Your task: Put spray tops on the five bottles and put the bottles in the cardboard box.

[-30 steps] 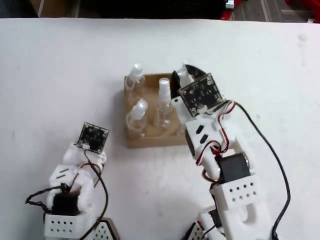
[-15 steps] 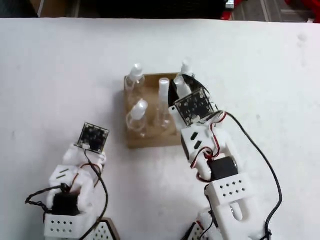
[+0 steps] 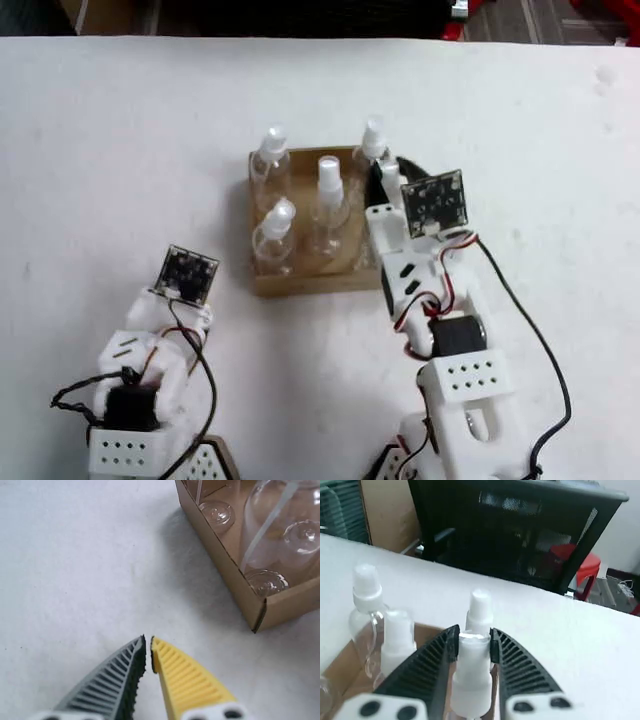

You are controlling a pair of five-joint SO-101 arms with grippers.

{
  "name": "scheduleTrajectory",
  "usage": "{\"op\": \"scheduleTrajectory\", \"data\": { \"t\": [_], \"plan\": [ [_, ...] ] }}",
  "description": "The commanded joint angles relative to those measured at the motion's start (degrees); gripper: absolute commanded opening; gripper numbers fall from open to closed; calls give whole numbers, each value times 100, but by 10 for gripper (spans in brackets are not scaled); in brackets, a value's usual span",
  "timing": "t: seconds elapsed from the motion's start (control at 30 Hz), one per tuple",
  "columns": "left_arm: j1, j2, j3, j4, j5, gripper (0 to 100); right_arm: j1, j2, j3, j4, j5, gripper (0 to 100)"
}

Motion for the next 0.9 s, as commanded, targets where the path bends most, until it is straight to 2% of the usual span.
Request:
{"op": "scheduleTrajectory", "data": {
  "t": [0.0, 0.27, 0.37, 0.57, 0.87],
  "plan": [
    [13, -66, -9, 9, -44, 24, 48, -312, 149, -180, -105, 15],
    [13, -66, -9, 9, -44, 24, 40, -1859, 1125, -189, -114, 15],
    [13, -66, -9, 9, -44, 24, -13, -2211, 1662, -620, -114, 15],
    [4, -66, -9, 9, -44, 24, -145, -2273, 2532, -1868, -114, 15],
    [4, -66, -9, 9, -44, 24, -101, -2273, 2532, -1640, -114, 26]
  ]
}}
